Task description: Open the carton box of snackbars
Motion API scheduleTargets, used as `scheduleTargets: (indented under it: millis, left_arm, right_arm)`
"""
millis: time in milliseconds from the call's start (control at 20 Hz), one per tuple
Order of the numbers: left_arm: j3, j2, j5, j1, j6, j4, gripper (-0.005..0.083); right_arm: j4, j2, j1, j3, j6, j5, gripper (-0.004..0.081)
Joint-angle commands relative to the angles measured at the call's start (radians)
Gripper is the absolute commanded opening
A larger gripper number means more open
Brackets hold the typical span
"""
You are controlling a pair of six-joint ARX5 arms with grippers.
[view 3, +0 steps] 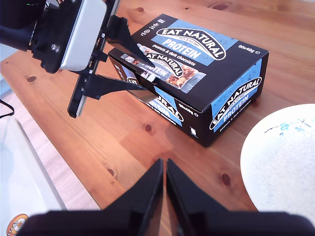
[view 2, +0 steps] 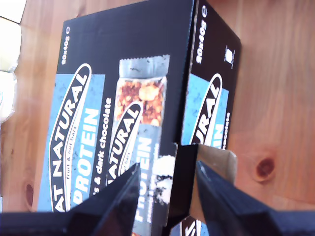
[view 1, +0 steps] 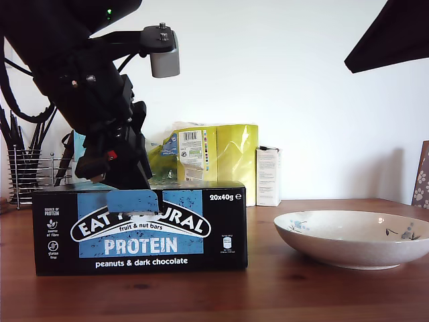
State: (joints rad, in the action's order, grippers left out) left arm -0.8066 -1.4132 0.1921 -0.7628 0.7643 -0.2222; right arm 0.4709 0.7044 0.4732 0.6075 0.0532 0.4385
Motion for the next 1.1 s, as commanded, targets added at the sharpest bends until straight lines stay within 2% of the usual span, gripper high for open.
scheduleTargets:
  millis: [0, 350, 550, 800, 1050]
  left_arm:
    - [0.007, -0.02, 0.001, 0.006, -0.005, 0.016, 0.0319]
    - [0.007, -0.063, 0.011, 0.01, -0.005, 0.047, 0.0302]
    - [0.007, -0.072, 0.087, 0.009, -0.004, 0.089, 0.0286]
    - [0.007, -0.072, 0.138, -0.001, 0.01, 0.121, 0.0284]
    - [0.006, -0.06, 0.217, -0.008, 0.108, 0.196, 0.0284]
  right_arm:
    - [-0.009, 0.0, 0.006, -0.003, -0.003, 0.008, -0.0013]
    - [-0.003, 0.0, 0.006, 0.009, -0.003, 0.008, -0.0013]
    - [0.006, 0.0, 0.006, 0.013, -0.003, 0.008, -0.0013]
    - [0.009, 0.0, 0.006, 0.014, -0.003, 0.008, -0.0013]
    - [0.006, 0.0, 0.013, 0.014, -0.003, 0.009, -0.0013]
